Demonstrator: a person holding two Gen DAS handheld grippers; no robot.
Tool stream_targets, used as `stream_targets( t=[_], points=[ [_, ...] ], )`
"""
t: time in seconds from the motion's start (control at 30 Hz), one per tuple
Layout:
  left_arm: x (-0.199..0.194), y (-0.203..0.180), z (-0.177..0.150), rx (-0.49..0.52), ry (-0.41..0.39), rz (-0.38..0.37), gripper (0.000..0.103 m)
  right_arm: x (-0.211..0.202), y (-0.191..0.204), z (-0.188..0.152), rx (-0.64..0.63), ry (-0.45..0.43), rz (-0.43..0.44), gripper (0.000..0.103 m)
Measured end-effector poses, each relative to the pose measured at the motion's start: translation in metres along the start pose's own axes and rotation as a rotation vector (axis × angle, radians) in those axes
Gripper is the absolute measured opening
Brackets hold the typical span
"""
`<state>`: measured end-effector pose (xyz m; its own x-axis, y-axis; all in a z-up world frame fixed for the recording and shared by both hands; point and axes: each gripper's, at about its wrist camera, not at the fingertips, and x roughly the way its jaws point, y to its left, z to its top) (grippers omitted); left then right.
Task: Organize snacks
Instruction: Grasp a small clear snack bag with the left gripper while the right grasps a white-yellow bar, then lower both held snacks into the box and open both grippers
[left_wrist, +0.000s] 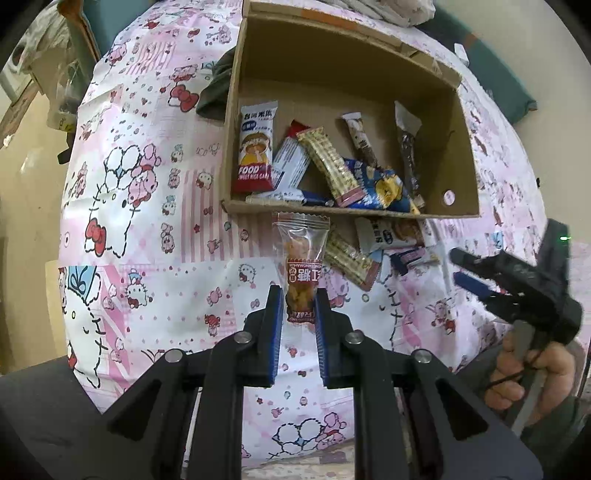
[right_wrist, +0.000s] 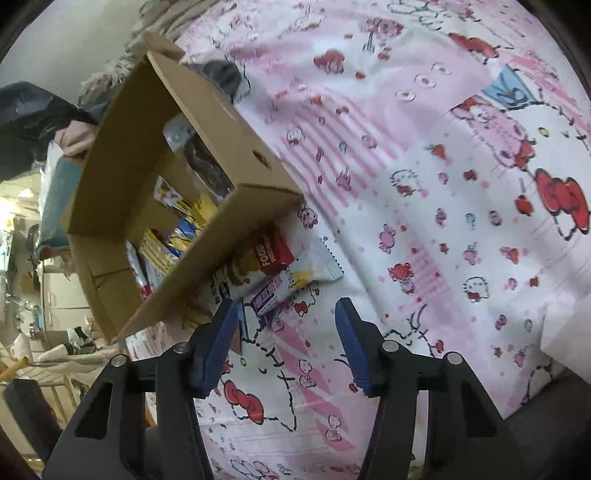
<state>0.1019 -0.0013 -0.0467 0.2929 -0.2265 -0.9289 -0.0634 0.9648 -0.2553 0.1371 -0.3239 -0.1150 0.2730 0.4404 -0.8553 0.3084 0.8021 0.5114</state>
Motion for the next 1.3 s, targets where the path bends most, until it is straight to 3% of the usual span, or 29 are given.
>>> stream_targets(
  t=[0.3, 0.33, 0.4, 0.47, 0.6, 0.87, 0.93, 1.1, 1.3],
  points=[
    [0.002, -0.012, 0.002, 0.033, 0.001, -0.011, 0.013, 0.045, 0.004, 0.009, 0.061, 0.024, -0.043, 0.052],
    [0.003, -0.013, 0.001, 0.041, 0.0, -0.006, 0.013, 0.047, 0.006, 0.009, 0.05, 0.016, -0.063, 0.049],
    [0.003, -0.013, 0.0, 0.046, 0.001, -0.003, 0.013, 0.049, 0.01, 0.008, 0.008, 0.004, -0.123, 0.03],
    [0.003, -0.013, 0.0, 0.045, 0.003, -0.004, 0.013, 0.046, 0.007, 0.005, -0.007, -0.002, -0.152, 0.019],
    [0.003, -0.014, 0.001, 0.053, -0.001, 0.004, 0.013, 0.033, 0.001, -0.005, -0.006, 0.009, -0.155, 0.018],
    [0.006, -0.01, -0.001, 0.049, -0.009, 0.048, 0.013, -0.021, 0.007, -0.047, -0.022, 0.0, 0.036, 0.018],
    [0.002, -0.007, -0.003, 0.041, -0.027, 0.056, 0.013, -0.037, 0.016, -0.051, -0.055, -0.038, 0.086, 0.018],
    [-0.028, -0.016, -0.008, 0.084, -0.143, 0.064, 0.013, -0.088, 0.04, -0.055, -0.188, -0.155, 0.2, 0.018],
    [-0.056, -0.026, 0.004, 0.118, -0.249, 0.089, 0.013, -0.111, 0.072, -0.039, -0.315, -0.237, 0.233, 0.018]
  ],
)
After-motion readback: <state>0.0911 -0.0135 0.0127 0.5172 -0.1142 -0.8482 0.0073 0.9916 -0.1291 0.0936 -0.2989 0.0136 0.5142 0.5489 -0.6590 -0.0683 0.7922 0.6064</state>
